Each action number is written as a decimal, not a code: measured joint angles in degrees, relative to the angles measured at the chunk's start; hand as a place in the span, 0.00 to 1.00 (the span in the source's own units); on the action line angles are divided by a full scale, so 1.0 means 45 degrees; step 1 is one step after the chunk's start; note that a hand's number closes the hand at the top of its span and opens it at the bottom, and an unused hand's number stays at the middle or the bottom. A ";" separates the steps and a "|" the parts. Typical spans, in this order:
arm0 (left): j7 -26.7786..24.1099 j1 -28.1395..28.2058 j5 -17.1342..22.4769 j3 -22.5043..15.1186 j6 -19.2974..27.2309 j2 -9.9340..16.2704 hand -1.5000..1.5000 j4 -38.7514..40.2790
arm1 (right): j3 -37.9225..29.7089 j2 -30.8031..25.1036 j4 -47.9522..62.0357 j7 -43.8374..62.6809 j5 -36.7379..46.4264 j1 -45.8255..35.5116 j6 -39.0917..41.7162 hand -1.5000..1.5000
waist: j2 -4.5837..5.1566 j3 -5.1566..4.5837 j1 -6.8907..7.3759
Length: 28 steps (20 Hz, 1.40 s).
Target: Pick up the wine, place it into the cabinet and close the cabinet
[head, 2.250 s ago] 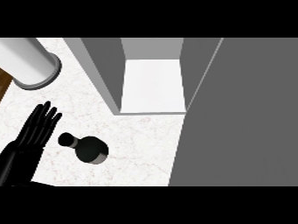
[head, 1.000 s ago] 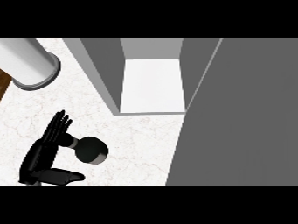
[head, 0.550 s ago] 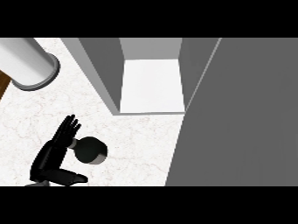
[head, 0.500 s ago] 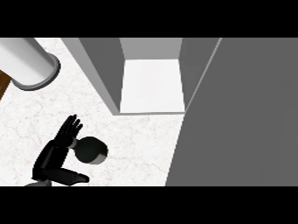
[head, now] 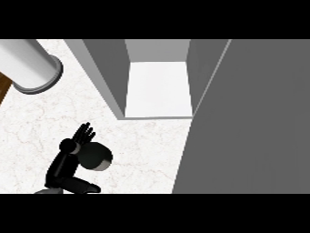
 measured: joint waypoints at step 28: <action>-0.1964 -0.0642 0.0130 0.0369 0.1153 -0.0019 1.00 0.0699 | 0.0113 -0.0926 0.0008 -0.0970 -0.0088 0.0606 -0.0531 0.00 | -0.0006 0.0017 0.0098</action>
